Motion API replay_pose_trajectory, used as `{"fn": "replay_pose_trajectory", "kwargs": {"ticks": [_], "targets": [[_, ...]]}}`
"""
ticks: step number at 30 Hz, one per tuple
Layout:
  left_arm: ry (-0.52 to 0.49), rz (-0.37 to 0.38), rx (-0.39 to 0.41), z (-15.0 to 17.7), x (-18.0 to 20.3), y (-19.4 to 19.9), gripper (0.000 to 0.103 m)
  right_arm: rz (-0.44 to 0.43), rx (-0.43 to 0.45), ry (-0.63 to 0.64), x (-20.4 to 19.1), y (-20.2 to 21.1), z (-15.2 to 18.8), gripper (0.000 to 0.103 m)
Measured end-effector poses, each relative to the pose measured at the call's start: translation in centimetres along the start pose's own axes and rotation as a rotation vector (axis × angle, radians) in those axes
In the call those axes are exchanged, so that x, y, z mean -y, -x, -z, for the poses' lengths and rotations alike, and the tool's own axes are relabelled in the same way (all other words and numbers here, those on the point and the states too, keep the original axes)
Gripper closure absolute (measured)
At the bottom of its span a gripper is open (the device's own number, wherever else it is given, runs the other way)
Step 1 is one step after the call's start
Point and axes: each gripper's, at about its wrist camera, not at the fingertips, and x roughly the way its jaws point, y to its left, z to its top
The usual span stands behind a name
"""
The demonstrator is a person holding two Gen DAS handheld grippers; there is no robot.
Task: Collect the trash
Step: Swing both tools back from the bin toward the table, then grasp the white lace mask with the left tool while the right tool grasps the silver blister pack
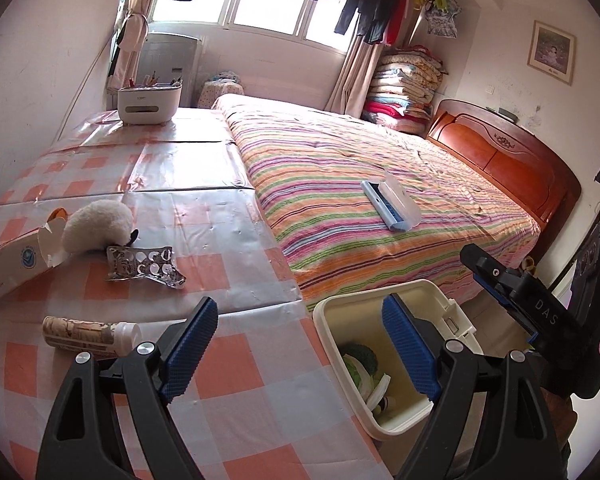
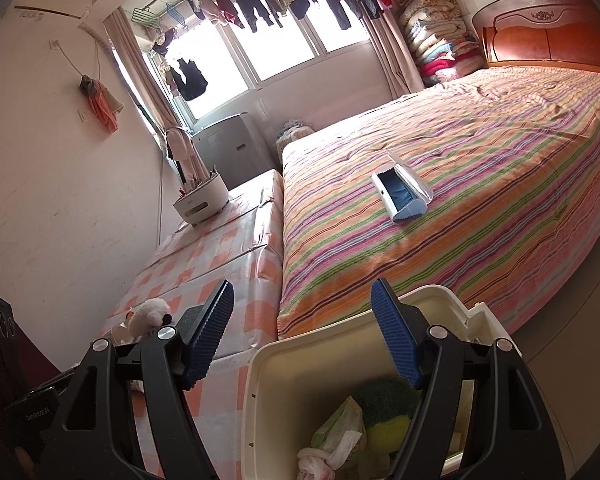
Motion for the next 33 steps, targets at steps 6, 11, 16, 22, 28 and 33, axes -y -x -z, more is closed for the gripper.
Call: {"fn": "replay_pose_trajectory", "kwargs": {"ticks": [6,11,16,22,28,33], "targets": [[0.039,-0.099,0.045,-1.0,-4.4,2.1,0.021,-0.052,-0.012,0.033,-2.9,-1.0,0.2,0.033],[0.103,-0.182,0.067,-1.4,-8.8,3.8,0.021,-0.090,-0.027,0.065,-5.4,-1.9,0.6,0.033],[0.159,-0.250,0.084,-1.3,-12.9,5.6,0.021,-0.132,-0.047,0.106,-8.3,-2.8,1.3,0.033],[0.208,-0.319,0.084,-0.3,-16.8,7.5,0.021,-0.176,-0.081,0.156,-11.7,-4.3,2.5,0.033],[0.218,-0.387,0.073,0.9,-19.5,9.0,0.021,-0.216,-0.129,0.199,-14.8,-6.1,3.9,0.033],[0.243,-0.411,0.069,1.8,-21.6,10.3,0.021,-0.247,-0.167,0.240,-17.2,-7.1,5.4,0.033]]}}
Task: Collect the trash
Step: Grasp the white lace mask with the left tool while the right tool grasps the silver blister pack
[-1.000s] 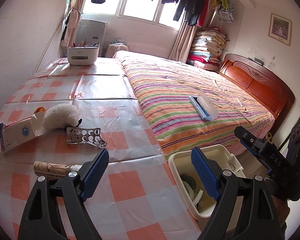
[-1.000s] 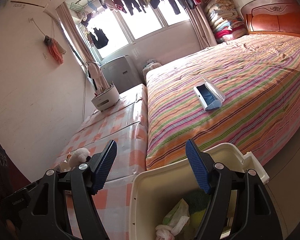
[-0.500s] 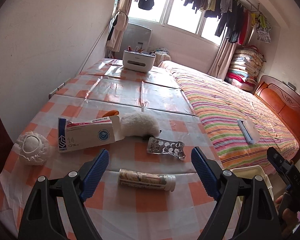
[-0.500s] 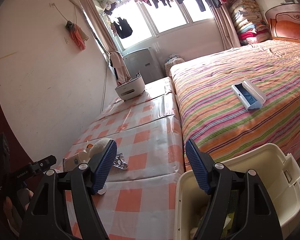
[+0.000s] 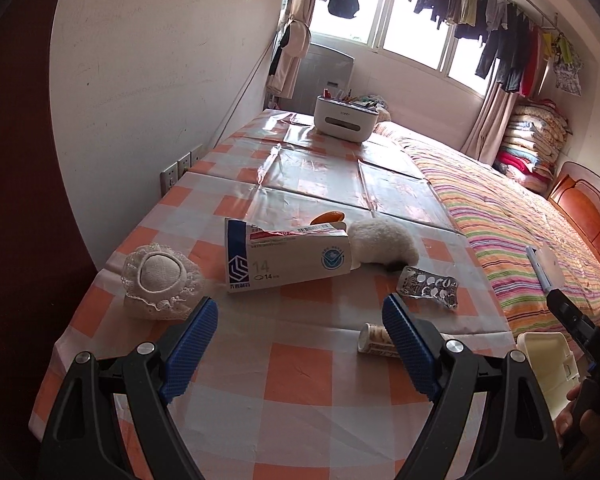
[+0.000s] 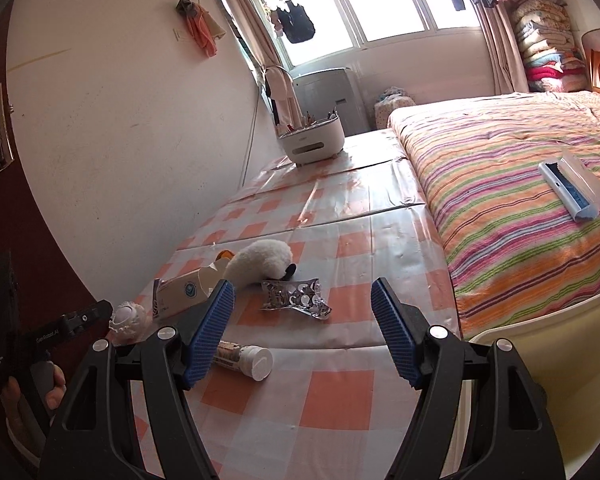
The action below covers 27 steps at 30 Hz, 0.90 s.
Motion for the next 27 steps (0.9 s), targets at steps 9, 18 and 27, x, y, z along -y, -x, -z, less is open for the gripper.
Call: {"fn": "replay_pose_trajectory", "kwargs": {"ticks": [9,18,27], "targets": [[-0.002,-0.064,-0.028,0.5,-3.9,-0.4,0.021,-0.041,-0.077,0.060,-3.1,-3.1,1.1,0.033],[0.001,-0.073,-0.052,0.4,-5.6,-1.4,0.021,-0.026,-0.118,0.144,-5.9,-6.3,1.0,0.030],[-0.021,-0.081,-0.061,-0.1,-6.5,-2.3,0.021,0.102,-0.208,0.155,-3.8,-11.8,-0.1,0.030]]}}
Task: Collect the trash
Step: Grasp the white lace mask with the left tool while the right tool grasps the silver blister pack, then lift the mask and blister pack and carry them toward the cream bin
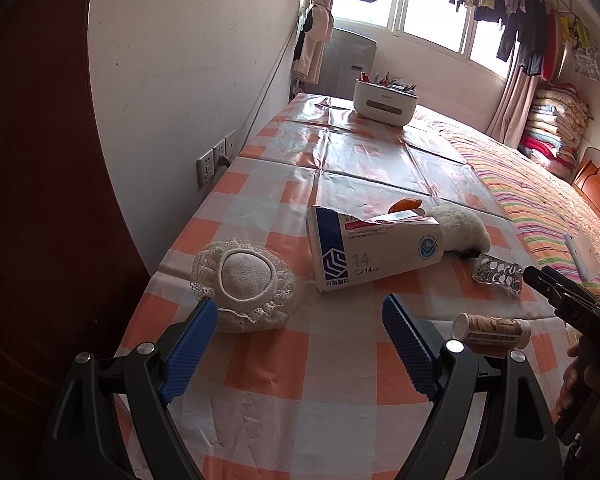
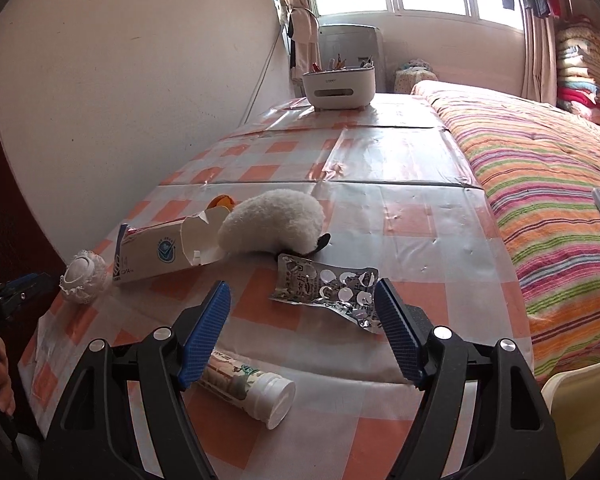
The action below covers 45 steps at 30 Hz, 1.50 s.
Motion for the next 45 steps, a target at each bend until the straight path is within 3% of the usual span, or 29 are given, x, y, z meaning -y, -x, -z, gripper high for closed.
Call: {"fn": "replay_pose_trajectory", "kwargs": {"ticks": [11,13,15,17,18,19,31,40,41,43,45], "targets": [[0.031,0.007,-0.052,0.1,-1.1,-1.6,0.021,-0.030,-0.161,-0.080,3.1,-6.4,-1.6,0.031],[0.033,-0.003,-0.064,0.1,-1.3,-2.2,0.021,-0.043,-0.183,-0.075,3.0,-6.8,-1.5,0.045],[0.039,-0.012,-0.071,0.0,-1.5,-2.7,0.021,-0.041,-0.193,-0.030,2.2,-6.8,-1.4,0.074],[0.053,-0.021,-0.074,-0.1,-1.8,-3.0,0.021,-0.050,-0.192,0.002,1.5,-6.6,-1.2,0.077],[0.062,-0.024,-0.074,-0.2,-2.0,-3.1,0.021,-0.045,-0.188,0.021,1.1,-6.4,-1.1,0.086],[0.071,-0.028,-0.073,-0.2,-2.1,-3.2,0.021,-0.050,-0.187,0.033,0.8,-6.3,-1.0,0.089],[0.192,-0.072,-0.079,-1.9,-3.2,-5.3,0.021,-0.134,-0.150,0.041,-1.0,-3.9,-0.2,0.089],[0.341,-0.093,-0.186,-1.9,-5.7,-8.9,0.022,-0.194,-0.118,-0.018,-0.1,-1.1,0.1,0.089],[0.343,-0.093,-0.173,-1.9,-5.8,-8.9,0.023,-0.199,-0.114,-0.025,0.1,-0.9,0.1,0.089],[0.336,-0.080,-0.179,-1.8,-5.7,-9.1,0.048,-0.204,-0.105,-0.037,0.5,-0.3,0.1,0.089],[0.317,-0.078,-0.173,-1.7,-5.1,-8.9,0.056,-0.205,-0.093,-0.046,0.8,0.1,0.1,0.089]]}}
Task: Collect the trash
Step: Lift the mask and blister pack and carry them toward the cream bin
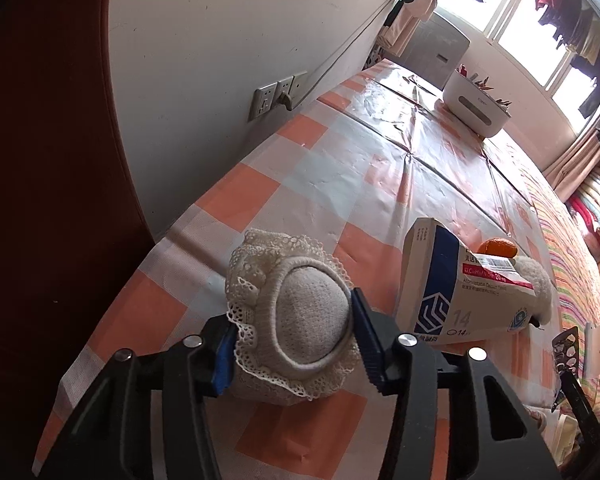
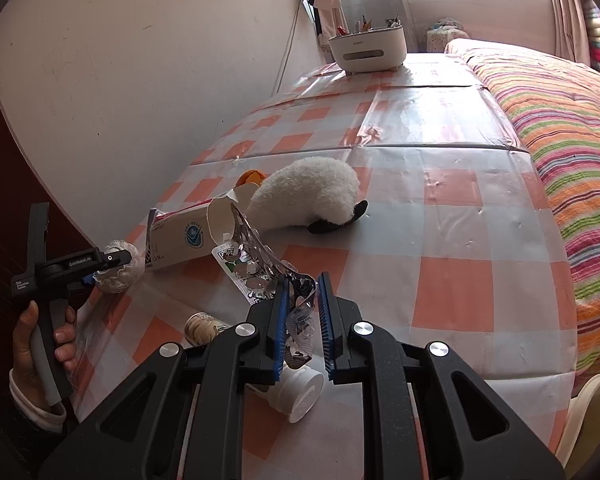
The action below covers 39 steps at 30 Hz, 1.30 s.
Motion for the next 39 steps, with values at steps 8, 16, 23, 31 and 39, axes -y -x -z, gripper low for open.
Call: {"fn": "replay_pose_trajectory", "kwargs": {"ticks": [8,16,23,31,39], "targets": [[-0.085,0.002,0.088,1.0,2.3,2.4,0.057,0.007,0.050,-0.021,0.7,1.7,-0.2,0.089],[-0.129,0.059,0.143,2.0,4.6,4.9,0.057,0.024,0.062,-0.027,1.4,2.7,0.4,0.089],[-0.166,0.116,0.142,3.1,7.3,5.7,0.057,0.043,0.076,-0.027,2.0,3.7,0.7,0.089],[-0.237,0.197,0.135,4.7,11.0,6.4,0.056,0.083,0.098,-0.041,3.6,5.7,1.4,0.089],[-0.296,0.252,0.123,6.5,14.5,7.0,0.056,0.109,0.129,-0.062,5.4,8.0,2.0,0.089]]}}
